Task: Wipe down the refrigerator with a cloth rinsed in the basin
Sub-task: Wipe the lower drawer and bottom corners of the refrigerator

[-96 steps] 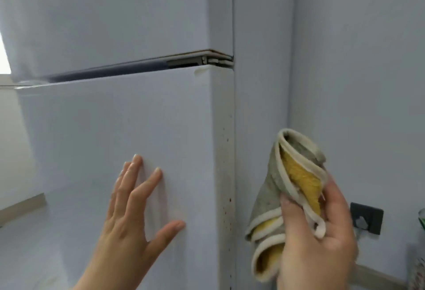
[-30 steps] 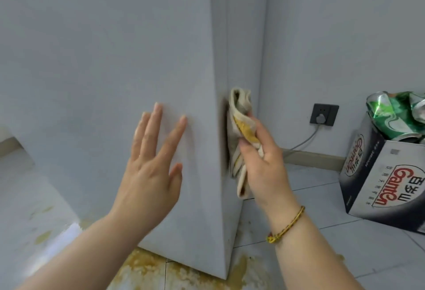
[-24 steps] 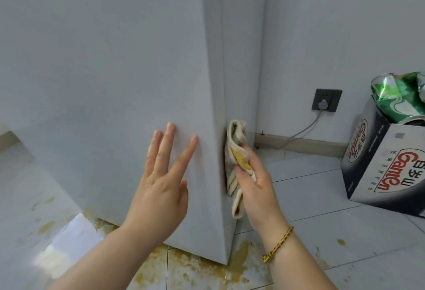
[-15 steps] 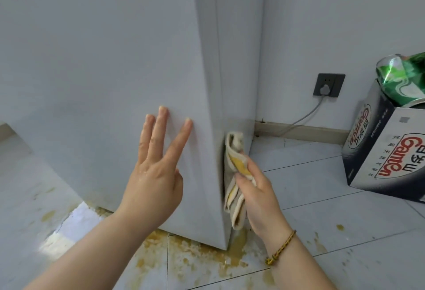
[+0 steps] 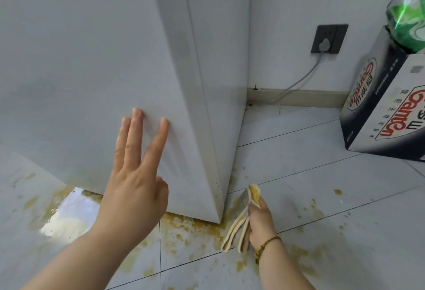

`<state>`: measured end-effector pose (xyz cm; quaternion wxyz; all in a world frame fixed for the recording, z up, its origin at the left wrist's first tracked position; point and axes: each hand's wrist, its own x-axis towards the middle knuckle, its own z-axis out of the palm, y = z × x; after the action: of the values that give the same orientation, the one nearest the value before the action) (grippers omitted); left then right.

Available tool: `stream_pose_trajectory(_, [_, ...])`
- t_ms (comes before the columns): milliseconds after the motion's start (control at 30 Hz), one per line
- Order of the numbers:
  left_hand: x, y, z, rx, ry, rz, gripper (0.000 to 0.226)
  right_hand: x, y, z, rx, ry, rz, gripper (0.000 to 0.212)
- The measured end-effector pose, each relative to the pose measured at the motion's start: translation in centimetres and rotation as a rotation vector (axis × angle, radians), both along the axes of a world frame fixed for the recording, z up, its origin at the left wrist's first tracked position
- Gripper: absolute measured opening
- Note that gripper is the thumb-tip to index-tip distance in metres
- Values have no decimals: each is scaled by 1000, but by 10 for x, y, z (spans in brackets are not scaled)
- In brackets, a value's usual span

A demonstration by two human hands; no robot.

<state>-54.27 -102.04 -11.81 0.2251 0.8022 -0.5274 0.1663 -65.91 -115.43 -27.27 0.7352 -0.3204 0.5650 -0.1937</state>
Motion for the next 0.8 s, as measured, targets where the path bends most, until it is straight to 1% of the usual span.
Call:
stream_pose_trajectory(167, [-4, 3, 10, 50, 61, 5, 91, 29, 14, 2, -54, 125, 120, 39])
stream_pose_trajectory(300, [-3, 4, 11, 65, 66, 9, 89, 34, 23, 15, -25, 84, 126, 38])
stream_pose_trajectory(333, [-3, 4, 10, 67, 64, 9, 88, 35, 24, 19, -47, 72, 119, 37])
stream_pose_trajectory(433, [-3, 3, 8, 54, 76, 20, 88, 24, 26, 42, -176, -61, 109, 31])
stream_pose_trajectory(500, [-6, 3, 8, 47, 105, 39, 86, 18, 26, 50, -272, -102, 113, 27])
stream_pose_trajectory(567, [-8, 3, 8, 47, 145, 49, 86, 16, 26, 55, -338, -65, 130, 25])
stream_pose_trajectory(633, [-8, 4, 10, 52, 146, 43, 86, 20, 27, 56, -345, -16, 178, 26])
stream_pose_trajectory(733, [-10, 4, 14, 68, 133, 60, 92, 30, 29, 57, -337, 60, 263, 34])
stream_pose_trajectory(800, [-11, 5, 16, 86, 173, 83, 94, 31, 33, 69, -391, 55, 232, 31])
